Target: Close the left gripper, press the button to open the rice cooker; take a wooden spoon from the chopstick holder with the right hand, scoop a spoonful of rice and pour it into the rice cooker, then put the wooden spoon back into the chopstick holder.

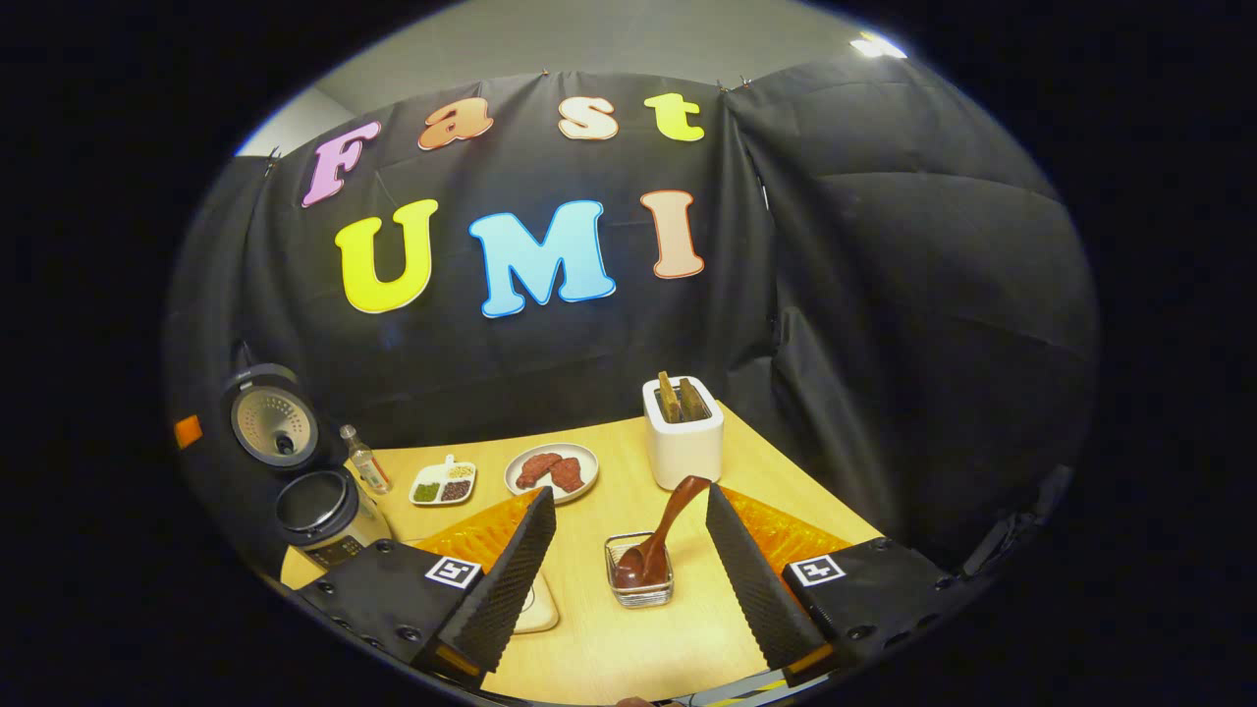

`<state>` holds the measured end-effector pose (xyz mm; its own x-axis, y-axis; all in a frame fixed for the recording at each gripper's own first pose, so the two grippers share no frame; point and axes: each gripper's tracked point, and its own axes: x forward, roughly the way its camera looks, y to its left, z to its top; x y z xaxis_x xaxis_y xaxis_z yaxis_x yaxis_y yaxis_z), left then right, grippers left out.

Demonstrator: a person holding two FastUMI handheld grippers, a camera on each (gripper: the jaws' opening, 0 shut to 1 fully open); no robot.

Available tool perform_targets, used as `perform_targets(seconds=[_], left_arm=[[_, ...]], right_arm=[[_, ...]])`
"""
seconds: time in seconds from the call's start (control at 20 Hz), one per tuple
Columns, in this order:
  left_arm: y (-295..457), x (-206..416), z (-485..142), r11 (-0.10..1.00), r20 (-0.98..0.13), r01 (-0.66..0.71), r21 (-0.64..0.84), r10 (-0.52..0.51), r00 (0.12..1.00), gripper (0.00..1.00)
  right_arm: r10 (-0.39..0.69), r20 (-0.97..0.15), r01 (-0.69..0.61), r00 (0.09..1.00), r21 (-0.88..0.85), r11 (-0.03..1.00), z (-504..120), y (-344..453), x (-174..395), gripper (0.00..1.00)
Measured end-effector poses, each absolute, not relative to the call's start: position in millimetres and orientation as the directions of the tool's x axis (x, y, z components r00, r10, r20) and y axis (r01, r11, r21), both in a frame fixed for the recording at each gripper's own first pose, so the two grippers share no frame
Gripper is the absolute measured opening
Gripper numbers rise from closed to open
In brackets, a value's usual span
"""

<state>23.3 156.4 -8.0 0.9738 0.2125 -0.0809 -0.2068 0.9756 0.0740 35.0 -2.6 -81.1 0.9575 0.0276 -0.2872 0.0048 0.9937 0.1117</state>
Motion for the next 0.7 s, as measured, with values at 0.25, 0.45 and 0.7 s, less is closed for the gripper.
perform_targets(seconds=[0.25, 0.45, 0.7], left_arm=[[158, 14, -17, 0.963, -0.089, -0.257, 0.080, 0.263, 0.961, 0.96], [150, 24, -27, 0.954, -0.127, -0.289, 0.078, 0.297, 0.946, 0.97], [138, 36, -23, 0.936, -0.161, -0.345, 0.073, 0.353, 0.922, 0.97]], right_arm=[[0.024, -0.372, 0.027, 0.928, 0.131, 0.991, -105, -14, 68, 0.98], [0.027, -0.446, 0.046, 0.895, 0.151, 0.987, -138, -26, 103, 0.98], [0.039, -0.554, 0.075, 0.832, 0.182, 0.981, -192, -40, 141, 0.98]])
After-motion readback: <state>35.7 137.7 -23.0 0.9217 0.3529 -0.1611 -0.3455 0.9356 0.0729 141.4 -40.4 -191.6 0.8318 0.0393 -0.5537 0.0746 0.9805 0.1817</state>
